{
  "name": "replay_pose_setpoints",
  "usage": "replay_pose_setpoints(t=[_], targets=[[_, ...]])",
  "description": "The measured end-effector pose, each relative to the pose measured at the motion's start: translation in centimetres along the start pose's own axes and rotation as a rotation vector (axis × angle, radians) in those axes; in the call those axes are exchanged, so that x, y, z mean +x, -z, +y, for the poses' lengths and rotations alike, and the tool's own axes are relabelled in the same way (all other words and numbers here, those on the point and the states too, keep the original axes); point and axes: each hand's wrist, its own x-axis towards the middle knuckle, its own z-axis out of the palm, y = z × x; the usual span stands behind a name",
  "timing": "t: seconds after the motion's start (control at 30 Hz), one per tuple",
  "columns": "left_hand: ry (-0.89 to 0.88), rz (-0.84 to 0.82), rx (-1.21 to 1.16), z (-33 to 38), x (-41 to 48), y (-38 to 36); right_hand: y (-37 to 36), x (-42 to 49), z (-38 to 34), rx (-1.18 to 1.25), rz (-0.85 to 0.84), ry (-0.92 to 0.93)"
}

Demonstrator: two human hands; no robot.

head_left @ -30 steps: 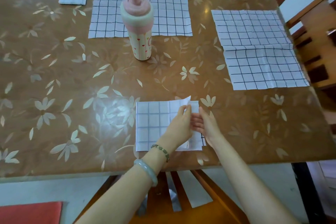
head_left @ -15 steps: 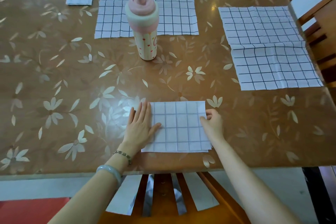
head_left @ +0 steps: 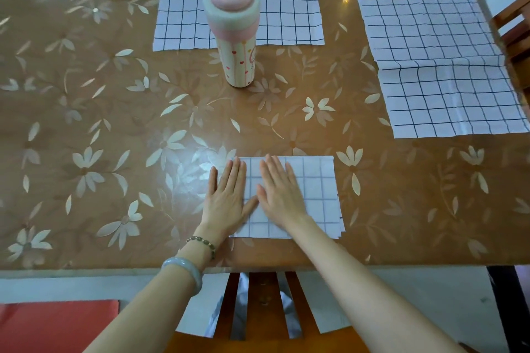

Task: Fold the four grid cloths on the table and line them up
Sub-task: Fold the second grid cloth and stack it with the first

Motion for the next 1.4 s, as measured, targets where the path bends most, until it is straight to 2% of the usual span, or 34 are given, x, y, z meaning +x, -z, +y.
replay_pose_setpoints(t=[0.33, 0.43, 0.53, 0.67, 0.8, 1.07, 1.13, 1.27, 1.4], targets=[[0.001, 0.074, -0.033, 0.2, -0.1, 0.0, 1.6, -3.6, 10.3, -0.171, 0.059, -0.274], [0.010, 0.093, -0.028, 0.5, 0.1, 0.6, 2.5, -3.9, 10.1, -0.143, 0.111, -0.332], [-0.015, 0.108, -0.034, 1.8, 0.4, 1.0, 2.5, -3.4, 6.3, -0.116, 0.160, -0.224], [-0.009, 0.053, -0.061, 3.7, 0.2, 0.1, 0.1, -3.3, 2.0, -0.061, 0.097, -0.085], [0.020, 0.032, -0.076, 3.7, 0.1, -0.3, -0.7, -4.0, 3.2, -0.075, 0.055, -0.096], [0.035, 0.010, -0.105, 3.6, 0.0, 0.2, 1.4, -6.7, 9.3, -0.126, 0.015, -0.265], [0.092, 0.043, -0.182, 3.3, -0.3, 0.7, 2.0, -6.8, 9.6, -0.119, 0.034, -0.278], [0.346, 0.131, -0.334, 3.2, -1.3, 2.7, 4.5, -5.2, 7.3, 0.041, 0.154, -0.252], [0.454, 0.076, -0.405, 3.4, -1.6, 3.8, 5.4, -3.4, 4.0, 0.152, 0.002, -0.098]])
